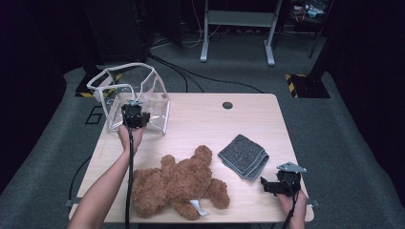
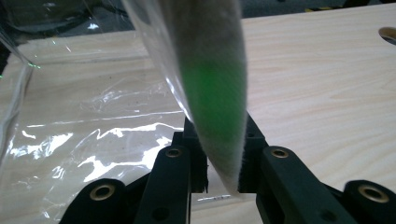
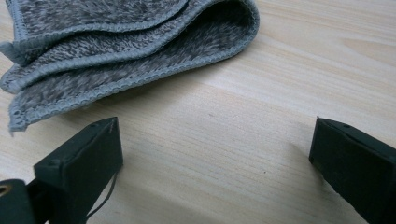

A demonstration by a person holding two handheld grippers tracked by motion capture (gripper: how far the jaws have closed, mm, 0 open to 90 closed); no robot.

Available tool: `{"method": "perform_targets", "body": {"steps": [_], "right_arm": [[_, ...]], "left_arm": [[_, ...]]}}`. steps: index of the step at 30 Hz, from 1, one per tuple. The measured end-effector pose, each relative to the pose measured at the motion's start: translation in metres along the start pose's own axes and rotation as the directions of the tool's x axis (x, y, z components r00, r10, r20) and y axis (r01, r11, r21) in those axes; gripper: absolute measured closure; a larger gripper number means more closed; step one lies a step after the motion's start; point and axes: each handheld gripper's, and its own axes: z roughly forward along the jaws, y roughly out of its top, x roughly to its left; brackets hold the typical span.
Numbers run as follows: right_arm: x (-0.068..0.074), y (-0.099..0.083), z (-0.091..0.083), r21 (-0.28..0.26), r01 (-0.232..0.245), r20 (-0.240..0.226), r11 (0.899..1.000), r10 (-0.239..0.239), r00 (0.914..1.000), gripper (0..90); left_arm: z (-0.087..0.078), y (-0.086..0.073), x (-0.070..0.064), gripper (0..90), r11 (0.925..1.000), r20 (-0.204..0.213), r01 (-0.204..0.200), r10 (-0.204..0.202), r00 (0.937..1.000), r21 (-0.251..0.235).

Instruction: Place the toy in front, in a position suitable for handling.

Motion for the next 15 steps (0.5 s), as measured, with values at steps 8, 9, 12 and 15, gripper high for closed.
{"method": "perform_targets", "body": {"steps": [8,9,12,15], "right_arm": [[0.0,0.0,0.0,0.0,0.0,0.0,1.0,0.0,1.0,2.1],[0.0,0.0,0.0,0.0,0.0,0.0,1.0,0.0,1.0,2.1],[0.0,0.0,0.0,0.0,0.0,0.0,1.0,0.0,1.0,2.1],[0.0,0.0,0.0,0.0,-0.002,0.001,1.0,0.002,1.0,2.1]], "left_arm": [[0.005,0.003,0.005,79.9,0.9996,-0.004,0.029,-0.029,0.9996,0.003],[0.005,0.006,0.006,79.9,0.9993,-0.005,0.036,-0.036,0.9993,0.01],[0.006,0.009,0.005,79.9,0.9998,-0.022,0.017,-0.017,0.9996,0.007],[0.008,0.012,0.007,79.8,0.9994,-0.019,0.029,-0.029,0.9994,0.016]]}}
